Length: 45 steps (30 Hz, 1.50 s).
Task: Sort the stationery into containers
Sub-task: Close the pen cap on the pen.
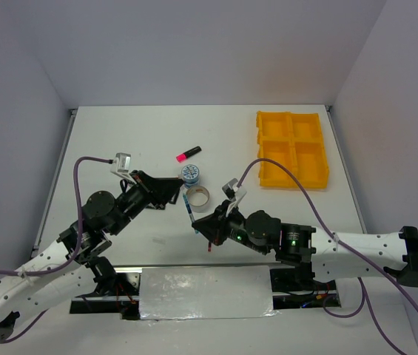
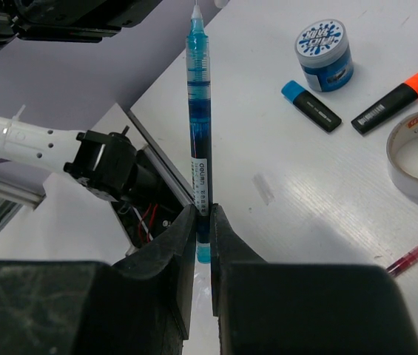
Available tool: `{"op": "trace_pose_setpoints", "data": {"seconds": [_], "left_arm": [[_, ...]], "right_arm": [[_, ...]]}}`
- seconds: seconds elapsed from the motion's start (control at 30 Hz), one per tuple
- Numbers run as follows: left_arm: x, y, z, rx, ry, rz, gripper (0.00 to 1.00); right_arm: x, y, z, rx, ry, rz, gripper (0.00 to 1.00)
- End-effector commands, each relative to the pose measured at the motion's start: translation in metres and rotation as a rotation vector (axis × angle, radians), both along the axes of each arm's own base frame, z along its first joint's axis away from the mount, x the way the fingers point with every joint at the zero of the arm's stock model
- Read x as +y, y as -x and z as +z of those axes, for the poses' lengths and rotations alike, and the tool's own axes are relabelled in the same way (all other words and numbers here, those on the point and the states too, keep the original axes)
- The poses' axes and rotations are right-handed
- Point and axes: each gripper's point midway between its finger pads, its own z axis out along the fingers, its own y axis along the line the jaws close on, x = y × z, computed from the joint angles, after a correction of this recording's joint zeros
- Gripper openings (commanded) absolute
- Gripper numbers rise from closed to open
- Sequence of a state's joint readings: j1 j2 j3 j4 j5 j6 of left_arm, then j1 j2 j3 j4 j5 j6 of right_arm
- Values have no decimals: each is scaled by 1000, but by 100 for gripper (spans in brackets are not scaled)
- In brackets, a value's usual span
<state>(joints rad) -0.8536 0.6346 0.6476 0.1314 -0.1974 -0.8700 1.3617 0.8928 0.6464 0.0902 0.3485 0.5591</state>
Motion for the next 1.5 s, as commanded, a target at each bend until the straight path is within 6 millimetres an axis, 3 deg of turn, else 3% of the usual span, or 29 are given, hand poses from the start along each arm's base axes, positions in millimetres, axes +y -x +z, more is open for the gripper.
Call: {"op": "trace_pose_setpoints", "data": {"seconds": [0.0, 0.6, 1.27, 1.47], "left_arm": [[2, 3, 26, -47, 62, -1, 0], [-1, 5, 27, -51, 74, -20, 0], [-11, 6, 16, -38, 82, -61, 0], [-13, 7, 16, -35, 92, -71, 0]], "right_arm": [[2, -5, 27, -29, -46, -25, 0], [1, -13, 21, -24, -19, -58, 0], [-2, -21, 37, -33, -64, -103, 0], [-6, -25, 50, -39, -103, -135, 0]]}}
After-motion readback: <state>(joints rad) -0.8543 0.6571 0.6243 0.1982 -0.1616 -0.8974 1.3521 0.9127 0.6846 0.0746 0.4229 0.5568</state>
